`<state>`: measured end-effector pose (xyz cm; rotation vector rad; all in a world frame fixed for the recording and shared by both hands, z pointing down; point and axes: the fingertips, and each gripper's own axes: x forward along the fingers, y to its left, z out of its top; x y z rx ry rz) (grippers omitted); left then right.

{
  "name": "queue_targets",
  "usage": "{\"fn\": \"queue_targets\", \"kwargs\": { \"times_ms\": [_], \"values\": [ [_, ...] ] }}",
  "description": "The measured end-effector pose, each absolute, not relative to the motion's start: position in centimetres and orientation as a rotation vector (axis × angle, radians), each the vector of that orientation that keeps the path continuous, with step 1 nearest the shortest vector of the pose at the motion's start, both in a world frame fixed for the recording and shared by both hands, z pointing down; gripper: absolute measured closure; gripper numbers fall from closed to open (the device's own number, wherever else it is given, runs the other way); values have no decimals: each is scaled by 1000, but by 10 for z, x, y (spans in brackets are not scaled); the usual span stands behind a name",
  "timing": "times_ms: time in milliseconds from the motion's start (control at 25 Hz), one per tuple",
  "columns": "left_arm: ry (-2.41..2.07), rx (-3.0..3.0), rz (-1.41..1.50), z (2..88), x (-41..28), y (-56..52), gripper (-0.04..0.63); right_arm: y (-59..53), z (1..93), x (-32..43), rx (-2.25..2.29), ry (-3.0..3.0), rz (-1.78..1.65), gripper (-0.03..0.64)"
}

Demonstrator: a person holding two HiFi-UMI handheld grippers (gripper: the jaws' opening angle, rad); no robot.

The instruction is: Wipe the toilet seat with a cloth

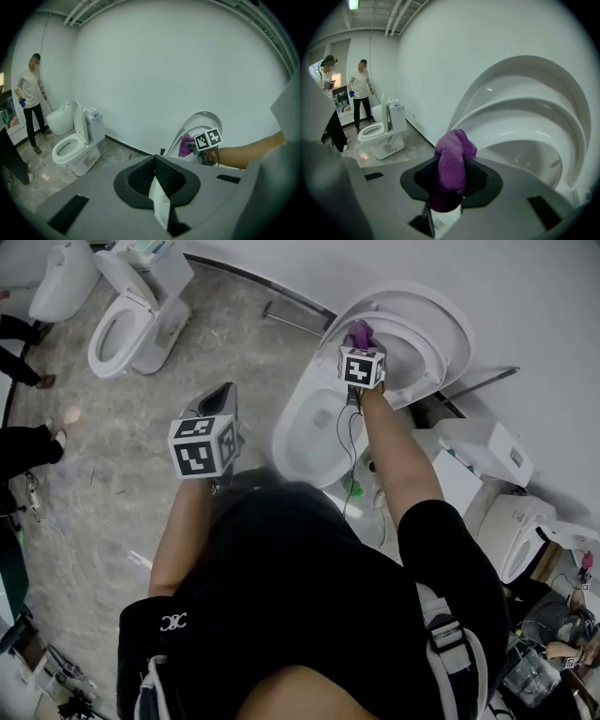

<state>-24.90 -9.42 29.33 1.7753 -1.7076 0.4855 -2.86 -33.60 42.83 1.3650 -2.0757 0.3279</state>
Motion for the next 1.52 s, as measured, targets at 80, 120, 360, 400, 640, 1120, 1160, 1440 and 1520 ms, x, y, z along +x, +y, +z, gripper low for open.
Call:
{"fn": "queue_targets", "kwargs": {
  "times_ms": [80, 120, 360, 400, 640, 1120, 1160, 1440, 1520],
  "values": [
    [-1696, 1773, 492, 297, -250, -97, 586, -339, 435, -31, 1359, -2066, 338, 497],
    [-1691, 1770, 496, 300, -251, -98, 586, -342, 438, -33, 1359, -2061, 344, 497],
    [-1663, 1742, 516, 315, -264, -102, 586, -357, 451, -46, 1396, -2012, 343, 497],
    [-1658, 1739, 524, 318, -265, -102, 586, -359, 454, -47, 1416, -2003, 331, 497],
    [-1619, 1734, 553, 334, -275, -109, 586, -374, 469, -52, 1488, -1930, 322, 497],
    [-1504, 1750, 600, 383, -283, -132, 586, -370, 529, -78, 1345, -1891, 177, 497],
    [-1493, 1755, 602, 389, -283, -135, 586, -370, 536, -80, 1333, -1887, 172, 497],
    [-1436, 1770, 623, 432, -288, -147, 586, -365, 579, -87, 1309, -1862, 179, 497],
    [-1429, 1773, 627, 439, -290, -147, 586, -364, 583, -87, 1327, -1862, 169, 497]
  ]
}}
